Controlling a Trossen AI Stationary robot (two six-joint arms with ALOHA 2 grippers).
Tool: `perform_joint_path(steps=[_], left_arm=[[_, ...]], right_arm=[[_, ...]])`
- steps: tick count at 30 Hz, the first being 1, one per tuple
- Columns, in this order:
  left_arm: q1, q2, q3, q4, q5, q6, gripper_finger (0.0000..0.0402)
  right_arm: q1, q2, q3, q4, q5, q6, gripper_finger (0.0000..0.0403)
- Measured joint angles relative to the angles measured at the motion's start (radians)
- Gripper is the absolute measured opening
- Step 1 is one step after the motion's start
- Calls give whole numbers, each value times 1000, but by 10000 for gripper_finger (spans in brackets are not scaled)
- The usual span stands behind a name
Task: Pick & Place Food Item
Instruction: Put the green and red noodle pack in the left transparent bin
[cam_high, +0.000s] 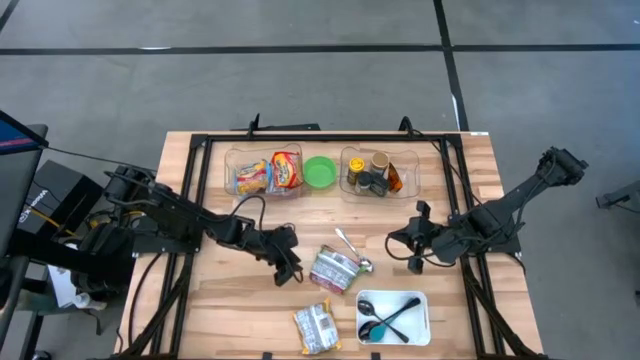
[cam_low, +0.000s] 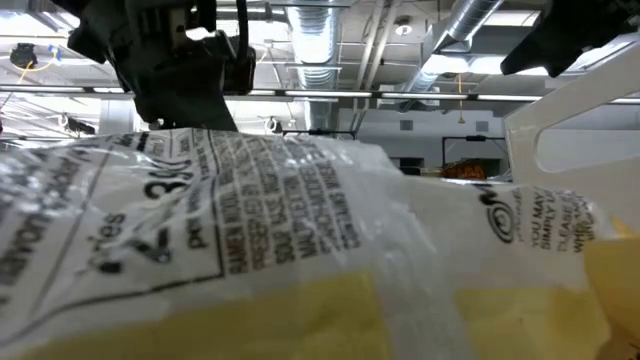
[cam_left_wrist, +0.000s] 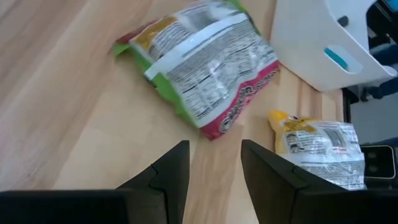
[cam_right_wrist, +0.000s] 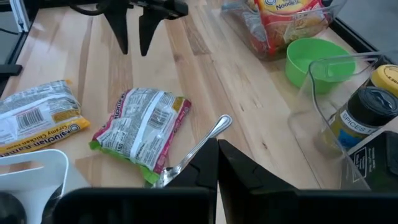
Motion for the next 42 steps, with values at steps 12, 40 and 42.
perform_joint_path(steps=[12, 40, 42], left_arm=[[8, 11, -9, 39, 3, -28, 140], [35, 260, -8, 282, 171, -159, 140], [35, 274, -9, 322, 180, -163, 140]], right_arm=[[0, 1, 0, 0, 0, 0, 1], [0, 2, 0, 25, -11, 1, 1], [0, 2, 0, 26, -16, 1, 1]])
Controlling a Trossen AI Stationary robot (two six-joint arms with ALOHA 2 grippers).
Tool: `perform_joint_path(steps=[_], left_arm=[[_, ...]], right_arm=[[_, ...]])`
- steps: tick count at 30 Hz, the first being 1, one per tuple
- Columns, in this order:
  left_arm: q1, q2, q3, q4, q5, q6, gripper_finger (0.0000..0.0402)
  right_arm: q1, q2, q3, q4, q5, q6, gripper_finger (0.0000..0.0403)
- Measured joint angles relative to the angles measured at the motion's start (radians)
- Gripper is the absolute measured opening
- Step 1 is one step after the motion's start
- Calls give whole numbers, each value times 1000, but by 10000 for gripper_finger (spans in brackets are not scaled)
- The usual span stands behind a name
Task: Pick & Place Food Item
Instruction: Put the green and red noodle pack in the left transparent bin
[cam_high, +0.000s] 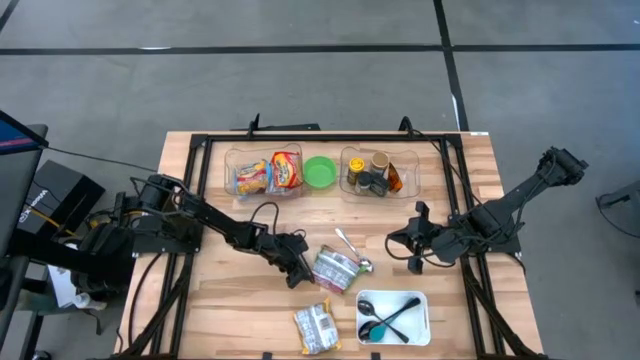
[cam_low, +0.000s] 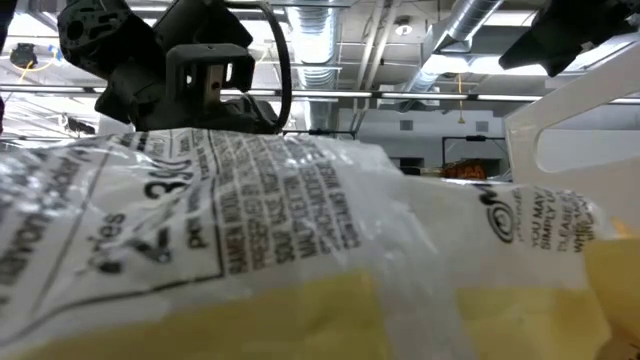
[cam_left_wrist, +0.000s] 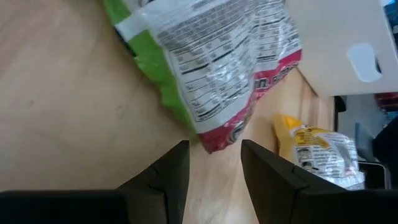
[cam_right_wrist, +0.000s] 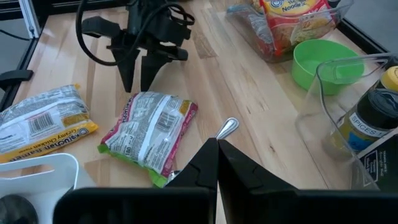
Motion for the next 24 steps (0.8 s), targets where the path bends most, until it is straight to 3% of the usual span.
perform_joint_path(steps=[24], left_arm=[[6, 57, 3, 150, 40, 2, 140]], right_arm=[[0, 0, 0, 4, -2, 0, 1]])
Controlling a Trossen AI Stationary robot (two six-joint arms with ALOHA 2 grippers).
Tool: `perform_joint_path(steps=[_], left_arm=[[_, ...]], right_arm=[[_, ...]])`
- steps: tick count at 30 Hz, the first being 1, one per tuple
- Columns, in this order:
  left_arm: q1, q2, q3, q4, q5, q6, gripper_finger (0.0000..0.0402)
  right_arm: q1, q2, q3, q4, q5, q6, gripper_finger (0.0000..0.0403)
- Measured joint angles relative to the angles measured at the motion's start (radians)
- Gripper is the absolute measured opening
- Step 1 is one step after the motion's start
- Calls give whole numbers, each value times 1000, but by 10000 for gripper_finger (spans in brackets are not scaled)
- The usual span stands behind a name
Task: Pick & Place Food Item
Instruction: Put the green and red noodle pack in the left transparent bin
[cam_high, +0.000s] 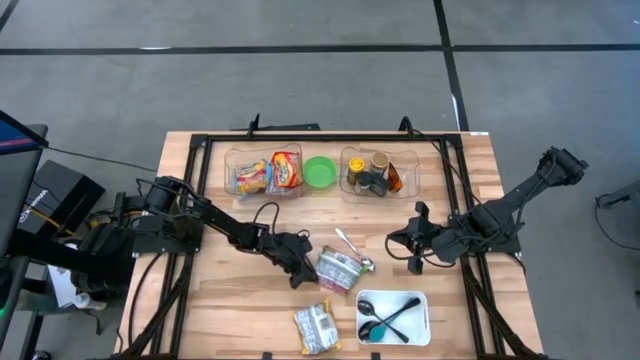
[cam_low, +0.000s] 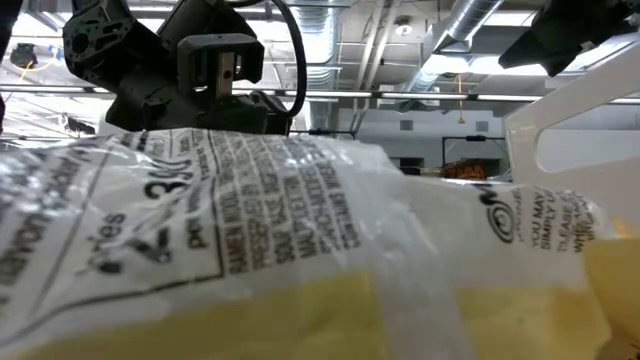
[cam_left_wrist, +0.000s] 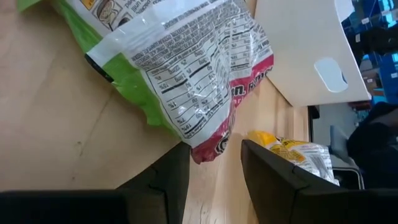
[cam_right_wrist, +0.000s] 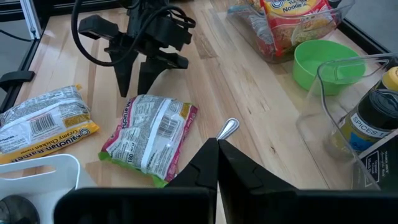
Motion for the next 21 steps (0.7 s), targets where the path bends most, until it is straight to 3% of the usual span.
perform_joint_path(steps=[11, 21], left_arm=[[0, 3, -1, -6, -37, 8, 136], [0, 4, -2, -14, -89, 34, 89]], right_arm=[[0, 0, 0, 1, 0, 0, 1], [0, 0, 0, 0, 0, 0, 1]])
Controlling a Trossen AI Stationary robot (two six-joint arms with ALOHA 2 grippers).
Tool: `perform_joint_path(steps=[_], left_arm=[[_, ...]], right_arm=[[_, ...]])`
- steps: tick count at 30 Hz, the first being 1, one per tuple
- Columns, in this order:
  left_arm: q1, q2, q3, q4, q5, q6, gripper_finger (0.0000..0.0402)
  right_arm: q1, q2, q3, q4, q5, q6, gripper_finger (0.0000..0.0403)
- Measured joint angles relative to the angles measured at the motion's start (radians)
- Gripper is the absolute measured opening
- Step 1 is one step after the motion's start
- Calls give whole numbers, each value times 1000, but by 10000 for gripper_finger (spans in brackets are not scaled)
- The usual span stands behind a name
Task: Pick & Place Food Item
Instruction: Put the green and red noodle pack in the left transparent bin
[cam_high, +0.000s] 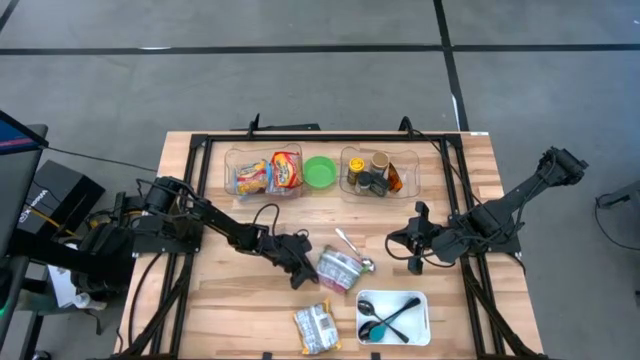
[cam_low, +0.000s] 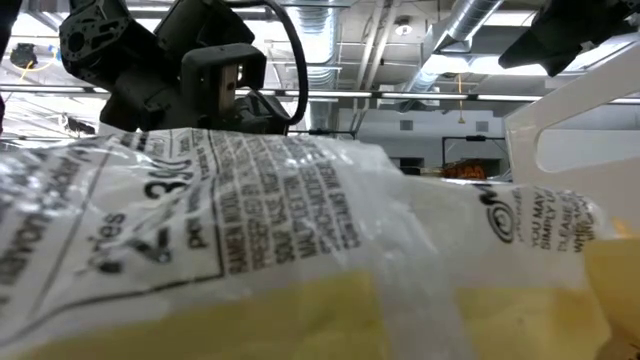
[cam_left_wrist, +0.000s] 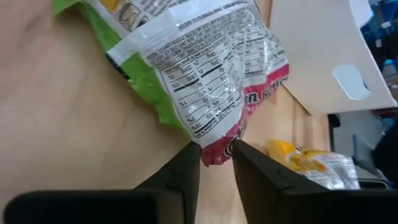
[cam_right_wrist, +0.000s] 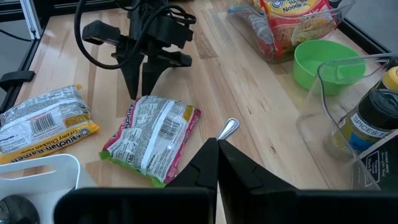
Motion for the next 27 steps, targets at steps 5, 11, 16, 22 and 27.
perform_joint_path(steps=[5, 11, 16, 22, 27], left_arm=[[0, 2, -2, -5, -55, 53, 56], [0, 2, -2, -2, -76, 60, 6], [0, 2, -2, -1, -75, 77, 6], [0, -44, -4, -8, -75, 122, 2], [0, -128, -3, -75, -96, 207, 1]], right_arm=[[0, 0, 0, 0, 0, 0, 1], [0, 0, 0, 0, 0, 0, 1], [0, 0, 0, 0, 0, 0, 1], [0, 0, 0, -2, 0, 0, 1], [0, 0, 0, -5, 0, 0, 1]])
